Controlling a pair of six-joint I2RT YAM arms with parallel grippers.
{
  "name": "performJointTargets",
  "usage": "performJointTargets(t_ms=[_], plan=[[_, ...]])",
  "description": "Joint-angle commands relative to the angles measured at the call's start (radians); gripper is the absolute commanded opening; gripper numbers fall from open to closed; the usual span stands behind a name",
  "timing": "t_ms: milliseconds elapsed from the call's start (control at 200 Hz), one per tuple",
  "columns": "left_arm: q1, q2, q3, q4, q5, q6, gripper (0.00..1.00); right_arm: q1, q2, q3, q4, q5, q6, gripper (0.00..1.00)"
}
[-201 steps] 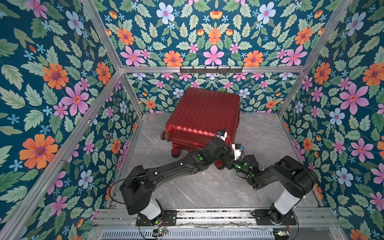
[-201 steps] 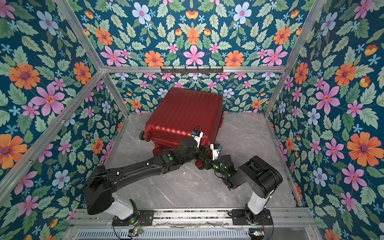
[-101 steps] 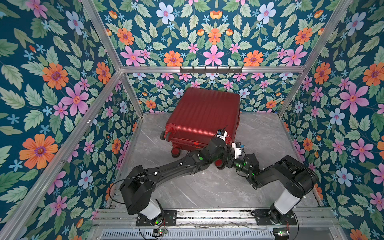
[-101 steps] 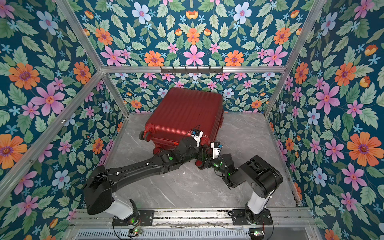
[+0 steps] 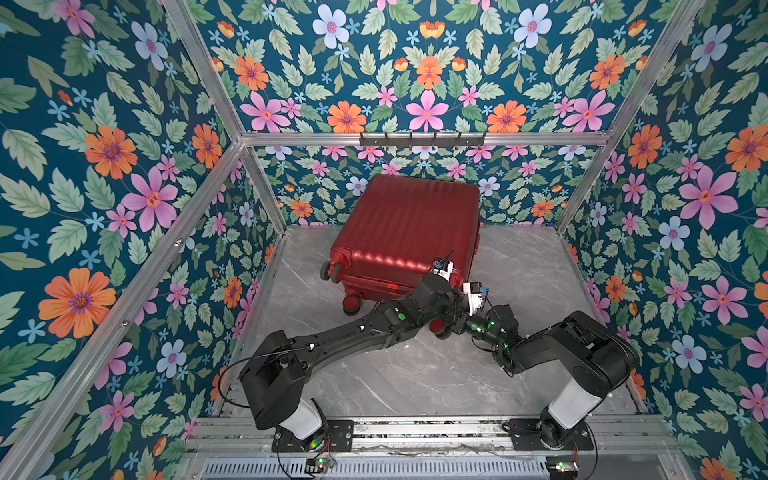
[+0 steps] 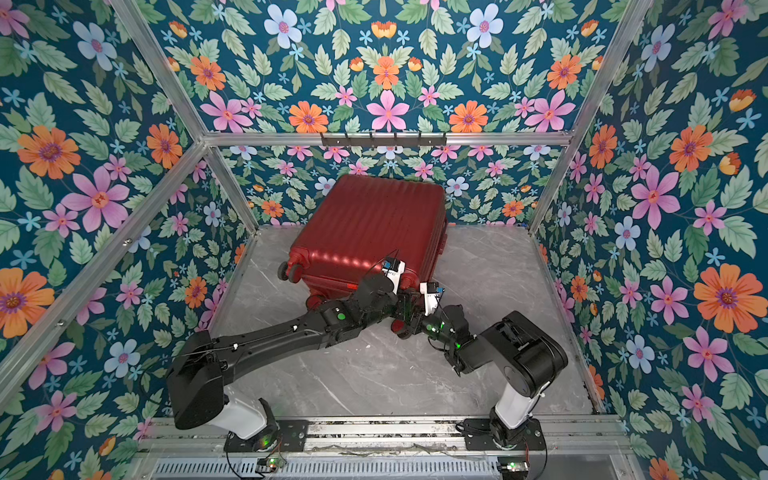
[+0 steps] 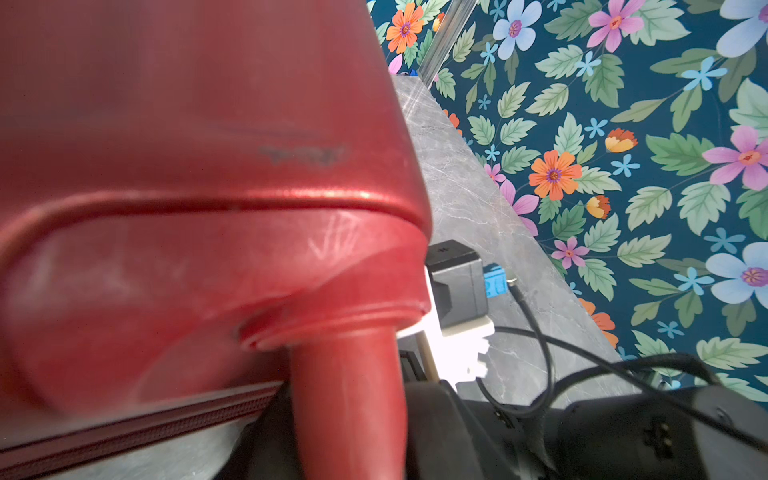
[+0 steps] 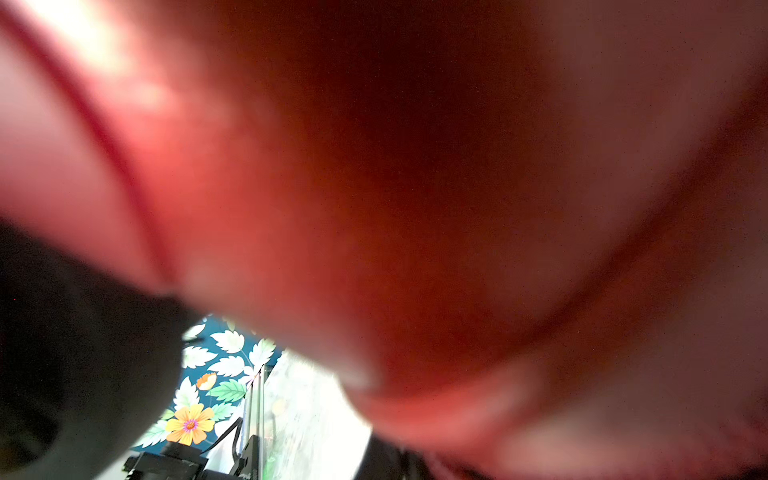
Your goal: Pack the luggage
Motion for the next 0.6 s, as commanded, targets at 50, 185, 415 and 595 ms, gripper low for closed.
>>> performJointTargets(t_ms=[50, 185, 415, 595], plan=[[-0.002, -0.024, 0.005, 0.225, 0.069, 0.116, 0.0, -0.002, -0.016, 0.003, 0.006, 0.047, 0.008, 0.0], [-0.002, -0.035, -0.006, 0.227, 0.061, 0.117, 0.0, -0.002, -0.075, -0.032, -0.015, 0.081, 0.012, 0.0], [-0.001, -0.064, -0.028, 0.214, 0.032, 0.124, 0.0, -0.004, -0.132, -0.088, -0.063, 0.168, 0.051, 0.0], [-0.001, -0.1, -0.057, 0.198, 0.003, 0.128, 0.0, -0.007, -0.154, -0.102, -0.063, 0.172, 0.091, 0.0]])
